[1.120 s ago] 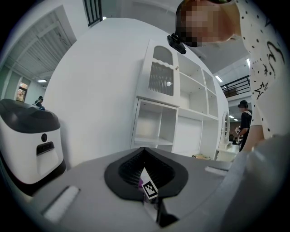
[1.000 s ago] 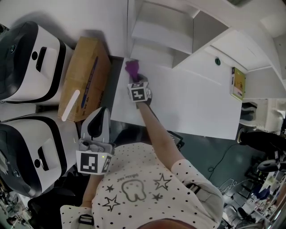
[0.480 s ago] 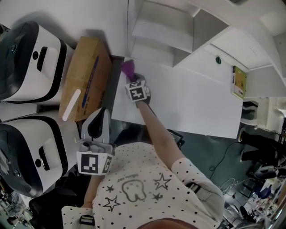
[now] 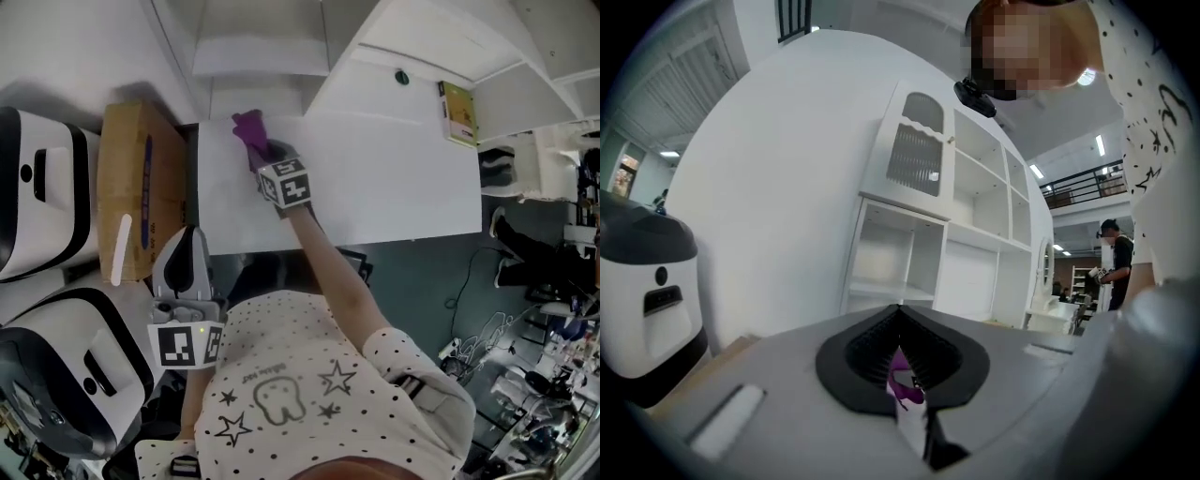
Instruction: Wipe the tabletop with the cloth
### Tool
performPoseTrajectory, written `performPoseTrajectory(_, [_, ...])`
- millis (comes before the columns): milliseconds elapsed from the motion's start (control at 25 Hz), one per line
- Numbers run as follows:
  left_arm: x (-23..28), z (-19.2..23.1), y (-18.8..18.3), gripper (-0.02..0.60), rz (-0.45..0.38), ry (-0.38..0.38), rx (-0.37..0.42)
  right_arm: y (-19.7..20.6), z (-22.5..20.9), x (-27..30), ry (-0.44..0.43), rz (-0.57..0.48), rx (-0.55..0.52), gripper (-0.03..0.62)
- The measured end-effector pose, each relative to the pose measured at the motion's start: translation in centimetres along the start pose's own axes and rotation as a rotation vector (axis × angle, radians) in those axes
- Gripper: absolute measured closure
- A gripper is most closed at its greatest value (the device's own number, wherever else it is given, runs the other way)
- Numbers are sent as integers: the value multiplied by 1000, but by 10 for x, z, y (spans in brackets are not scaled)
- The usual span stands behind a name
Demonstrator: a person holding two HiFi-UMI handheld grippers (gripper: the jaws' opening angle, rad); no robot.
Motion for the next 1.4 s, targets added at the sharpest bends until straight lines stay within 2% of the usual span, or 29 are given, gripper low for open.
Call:
performPoseTrajectory(320, [25, -44, 0, 586, -19, 179, -8, 36, -101, -99, 219, -19, 81, 531])
performPoseTrajectory(480, [30, -59, 2, 586, -16, 220, -2, 58, -144, -136, 314, 9, 109, 531])
performPoseTrajectory(760, [26, -71, 1, 586, -23, 239, -3, 97, -209, -182, 448, 96, 140, 531])
performPoseTrajectory(1120, [24, -68, -4, 586, -21, 221, 9, 131, -264, -190, 576, 215, 141, 531])
performPoseTrajectory(1400, [15, -60, -1, 586, -3, 180, 15, 142, -273, -188, 599, 243, 148, 531])
Point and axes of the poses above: the fingertips, and each gripper's own axes: x forward along the fingers, z to its left, y out of its underside, the point moved 2 cm from there along -x, backward along the fingers, and after that the axes turned 4 degrees about y, right-handed, at the moved point
